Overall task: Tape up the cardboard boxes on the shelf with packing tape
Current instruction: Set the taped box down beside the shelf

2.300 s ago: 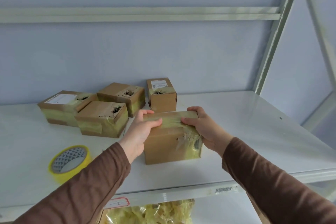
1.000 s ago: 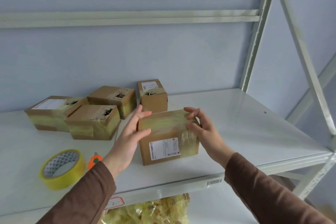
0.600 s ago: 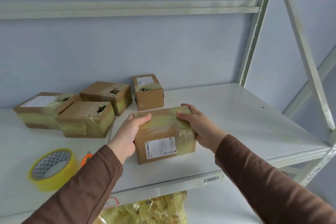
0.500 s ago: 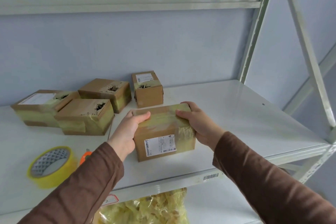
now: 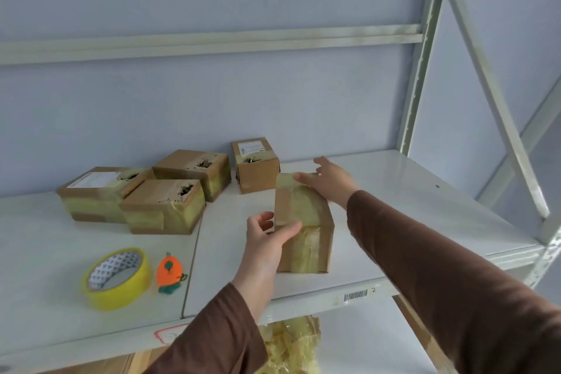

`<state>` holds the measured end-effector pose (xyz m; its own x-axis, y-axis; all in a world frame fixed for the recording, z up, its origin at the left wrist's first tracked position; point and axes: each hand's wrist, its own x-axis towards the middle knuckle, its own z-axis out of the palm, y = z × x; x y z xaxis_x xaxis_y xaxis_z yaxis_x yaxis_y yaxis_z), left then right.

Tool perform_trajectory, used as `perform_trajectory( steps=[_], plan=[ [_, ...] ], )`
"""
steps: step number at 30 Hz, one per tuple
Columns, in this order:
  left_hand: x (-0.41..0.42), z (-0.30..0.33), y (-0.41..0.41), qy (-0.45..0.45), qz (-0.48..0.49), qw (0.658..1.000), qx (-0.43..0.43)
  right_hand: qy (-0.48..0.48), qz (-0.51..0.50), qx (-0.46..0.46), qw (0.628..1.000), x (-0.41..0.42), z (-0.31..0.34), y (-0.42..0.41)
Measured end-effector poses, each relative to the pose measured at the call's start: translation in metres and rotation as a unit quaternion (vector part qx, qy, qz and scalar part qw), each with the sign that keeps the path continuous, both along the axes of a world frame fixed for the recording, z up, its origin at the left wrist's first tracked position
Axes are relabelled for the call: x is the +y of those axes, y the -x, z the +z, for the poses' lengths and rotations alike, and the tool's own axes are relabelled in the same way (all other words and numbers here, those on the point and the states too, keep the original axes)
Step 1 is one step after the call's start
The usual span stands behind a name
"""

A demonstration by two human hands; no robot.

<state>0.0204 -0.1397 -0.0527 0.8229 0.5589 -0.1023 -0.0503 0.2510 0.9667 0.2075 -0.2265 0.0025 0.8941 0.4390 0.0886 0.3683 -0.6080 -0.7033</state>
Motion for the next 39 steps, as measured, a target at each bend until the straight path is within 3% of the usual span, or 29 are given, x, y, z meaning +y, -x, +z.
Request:
perform_trajectory(
  steps=[4,9,15,24,30,35,39],
  plan=[
    [0.011,0.006,0.003,-0.022,-0.034,0.999,0.002,-0.206,-0.005,0.098,0.974,-0.028,-0.012,0.018],
    [0.010,0.007,-0.005,0.028,-0.103,0.994,0.002,-0.311,0.017,0.252,0.916,-0.043,-0.047,0.077],
    [-0.024,0.007,-0.019,0.009,-0.114,0.990,-0.082,-0.432,-0.003,0.221,0.874,-0.055,-0.049,0.108],
    [-0.114,0.010,-0.024,0.012,-0.193,0.970,-0.147,-0.494,-0.046,0.081,0.865,-0.153,-0.037,0.131],
    [-0.243,-0.014,-0.038,0.065,-0.280,0.942,-0.170,-0.482,-0.146,0.001,0.864,-0.297,-0.060,0.144],
    [-0.369,-0.052,-0.035,0.107,-0.373,0.913,-0.127,-0.488,-0.243,0.083,0.834,-0.436,-0.097,0.167],
    [-0.449,-0.085,-0.040,0.135,-0.376,0.915,-0.063,-0.482,-0.304,0.154,0.807,-0.514,-0.134,0.177]
  ],
)
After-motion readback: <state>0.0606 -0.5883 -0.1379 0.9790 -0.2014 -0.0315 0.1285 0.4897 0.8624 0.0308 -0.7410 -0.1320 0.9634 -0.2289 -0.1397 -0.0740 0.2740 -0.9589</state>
